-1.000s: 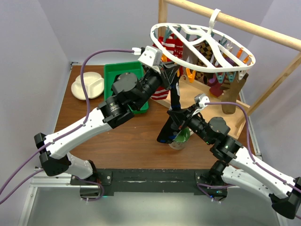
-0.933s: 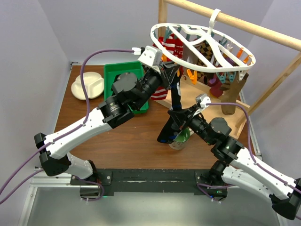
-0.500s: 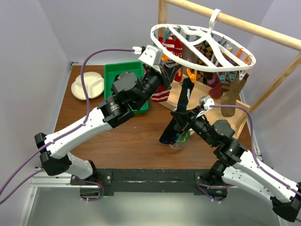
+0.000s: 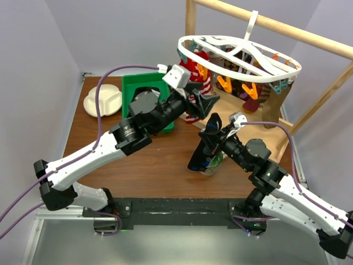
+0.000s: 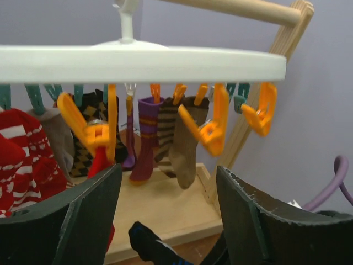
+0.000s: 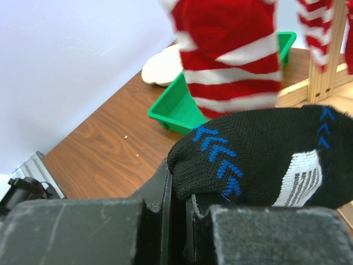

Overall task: Remove the socks clipped to the hanger
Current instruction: Remove the sock from the hanger.

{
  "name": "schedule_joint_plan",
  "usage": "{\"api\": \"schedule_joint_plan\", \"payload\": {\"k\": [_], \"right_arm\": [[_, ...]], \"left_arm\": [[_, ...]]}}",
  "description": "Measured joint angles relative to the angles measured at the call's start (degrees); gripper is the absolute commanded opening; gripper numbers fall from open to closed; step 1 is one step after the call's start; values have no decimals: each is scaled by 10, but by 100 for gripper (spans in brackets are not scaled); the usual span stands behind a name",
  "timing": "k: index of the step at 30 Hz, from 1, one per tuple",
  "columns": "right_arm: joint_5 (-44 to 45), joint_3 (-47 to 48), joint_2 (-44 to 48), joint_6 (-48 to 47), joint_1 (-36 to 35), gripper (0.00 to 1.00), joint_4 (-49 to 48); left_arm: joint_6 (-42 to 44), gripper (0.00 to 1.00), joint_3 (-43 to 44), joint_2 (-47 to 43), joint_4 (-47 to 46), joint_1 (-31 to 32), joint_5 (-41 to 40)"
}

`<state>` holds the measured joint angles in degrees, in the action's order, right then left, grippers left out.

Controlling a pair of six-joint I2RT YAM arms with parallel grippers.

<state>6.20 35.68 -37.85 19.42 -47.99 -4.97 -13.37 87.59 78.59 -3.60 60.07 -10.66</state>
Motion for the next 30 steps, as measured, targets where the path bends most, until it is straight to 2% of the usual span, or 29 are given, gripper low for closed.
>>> {"api": "schedule_joint_plan", "payload": {"k": [7, 14, 19, 30], "right_arm": [[-2, 3, -1, -1, 0, 0, 11], [-25, 31, -20, 0, 0, 0, 15], [-47, 55, -39, 5, 0, 0, 15], [-60, 76, -63, 21, 0, 0, 16]], "left_arm": [[-1, 79, -97, -87, 7, 0, 50], [5, 79, -243, -190, -18, 0, 95], [5, 80, -316, -194, -29, 0, 116], [-9, 82, -401, -177, -70, 0, 136]]}}
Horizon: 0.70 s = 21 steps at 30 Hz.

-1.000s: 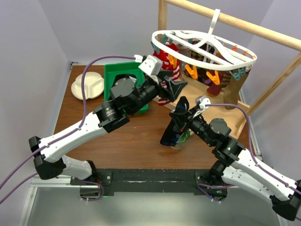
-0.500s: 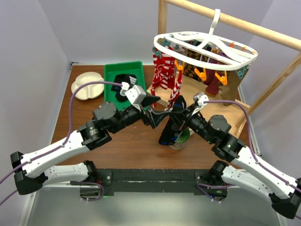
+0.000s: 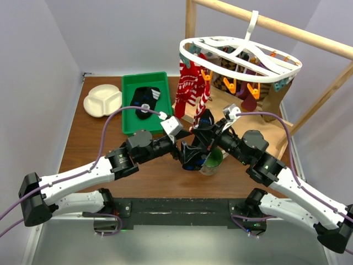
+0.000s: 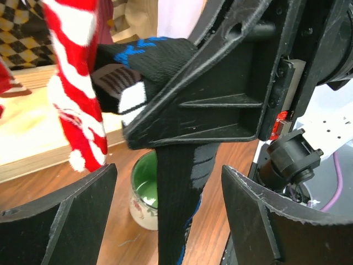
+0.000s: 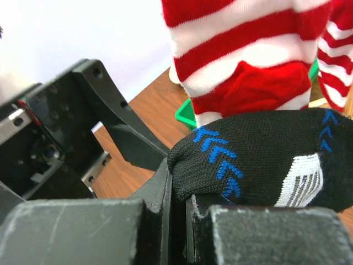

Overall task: Remove the socks clipped to the hanger
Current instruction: Remove the sock from the hanger.

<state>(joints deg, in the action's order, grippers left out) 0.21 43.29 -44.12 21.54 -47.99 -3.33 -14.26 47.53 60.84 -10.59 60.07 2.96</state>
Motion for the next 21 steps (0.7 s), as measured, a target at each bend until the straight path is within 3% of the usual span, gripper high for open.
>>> {"api": "schedule_joint_plan", "payload": {"k": [6, 11, 17, 20, 21], "right_arm": [[0, 1, -9, 8, 0, 0, 0], [0, 1, -14, 18, 0, 0, -1], [-5, 1, -17, 31, 0, 0, -2], [-11, 1, -17, 37, 0, 0, -2], [-13, 1, -17, 39, 0, 3, -2]], "left_arm": [[-21, 78, -17, 24, -47, 0, 18], [-43, 67, -32, 40, -85, 0, 33], [-61, 43, -48, 44, -112, 0, 43], [-67, 22, -55, 45, -125, 0, 43], [-72, 9, -57, 45, -128, 0, 43]]}}
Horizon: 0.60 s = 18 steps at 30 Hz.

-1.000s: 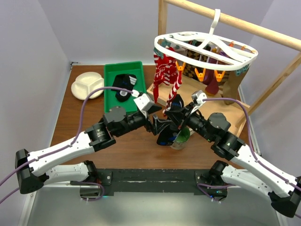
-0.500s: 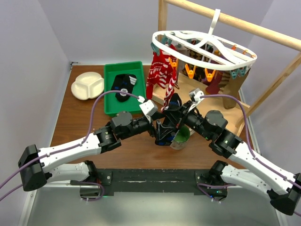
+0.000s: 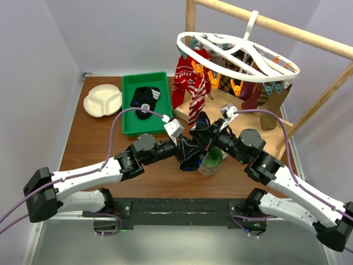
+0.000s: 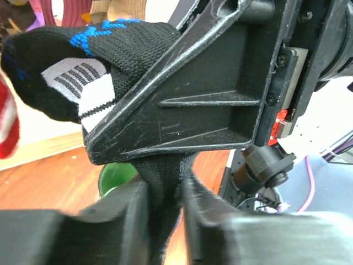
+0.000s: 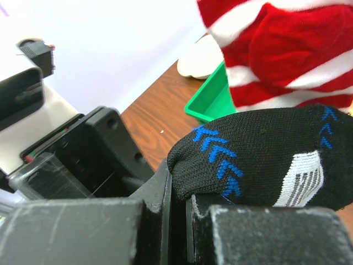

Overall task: Remove the socks clipped to the hanger
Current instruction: Remove the sock from the hanger.

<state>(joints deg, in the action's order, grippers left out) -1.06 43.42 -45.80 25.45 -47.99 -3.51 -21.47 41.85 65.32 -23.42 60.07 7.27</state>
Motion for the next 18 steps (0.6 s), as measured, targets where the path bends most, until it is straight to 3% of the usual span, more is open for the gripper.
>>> {"api": "schedule_joint_plan", "payload": {"k": [2, 4, 7, 10, 18], "right_arm": [[-1, 0, -1, 2, 0, 16, 0], [-1, 0, -3, 5, 0, 38, -1], [0, 0, -4, 9, 0, 59, 0], [0, 0, -3, 8, 0, 71, 1], [28, 0, 12, 4, 0, 81, 2]], "left_arm": [[-8, 0, -5, 0, -11, 0, 0], [-13, 0, -9, 0, -18, 0, -1], [-20, 0, -18, -1, -23, 0, -3], [-33, 0, -33, -19, -17, 0, -19], [-50, 0, -50, -133, 47, -1, -143]]}}
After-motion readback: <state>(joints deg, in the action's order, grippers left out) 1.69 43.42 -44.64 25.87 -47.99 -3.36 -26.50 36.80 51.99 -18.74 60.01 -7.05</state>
